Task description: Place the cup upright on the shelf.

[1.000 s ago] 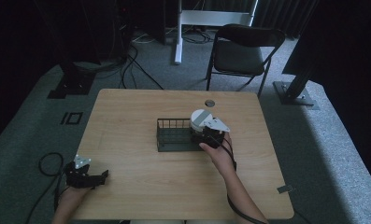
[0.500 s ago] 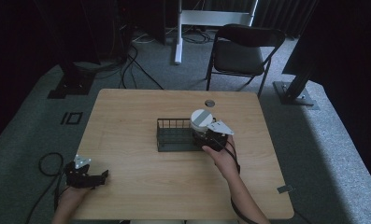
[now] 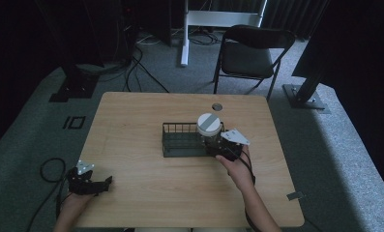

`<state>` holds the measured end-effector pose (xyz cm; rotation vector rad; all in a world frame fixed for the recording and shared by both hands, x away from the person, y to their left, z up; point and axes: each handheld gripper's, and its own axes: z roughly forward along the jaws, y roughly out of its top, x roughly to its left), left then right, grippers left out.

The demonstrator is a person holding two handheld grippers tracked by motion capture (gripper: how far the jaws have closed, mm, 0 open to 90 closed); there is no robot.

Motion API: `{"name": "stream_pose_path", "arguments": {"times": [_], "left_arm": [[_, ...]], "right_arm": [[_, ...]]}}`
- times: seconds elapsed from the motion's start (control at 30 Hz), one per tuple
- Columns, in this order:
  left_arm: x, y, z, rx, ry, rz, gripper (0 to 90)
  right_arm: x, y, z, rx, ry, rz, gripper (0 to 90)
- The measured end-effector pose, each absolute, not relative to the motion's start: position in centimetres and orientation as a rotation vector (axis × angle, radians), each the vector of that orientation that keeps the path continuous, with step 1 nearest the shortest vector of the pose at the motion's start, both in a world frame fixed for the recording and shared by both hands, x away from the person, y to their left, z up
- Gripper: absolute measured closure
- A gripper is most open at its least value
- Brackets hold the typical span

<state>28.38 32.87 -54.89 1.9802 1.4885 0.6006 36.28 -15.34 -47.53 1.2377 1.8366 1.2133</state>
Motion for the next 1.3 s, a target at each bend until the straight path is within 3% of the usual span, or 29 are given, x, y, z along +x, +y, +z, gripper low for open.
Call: {"name": "stream_pose_path", "arguments": {"times": [1.3], "left_arm": [[28.4,32.9,-54.9,1.98,1.488,0.601,0.1]], "right_arm": [[33.4,-22.7,-51.6,1.386,1.787,1.113,12.6]]}}
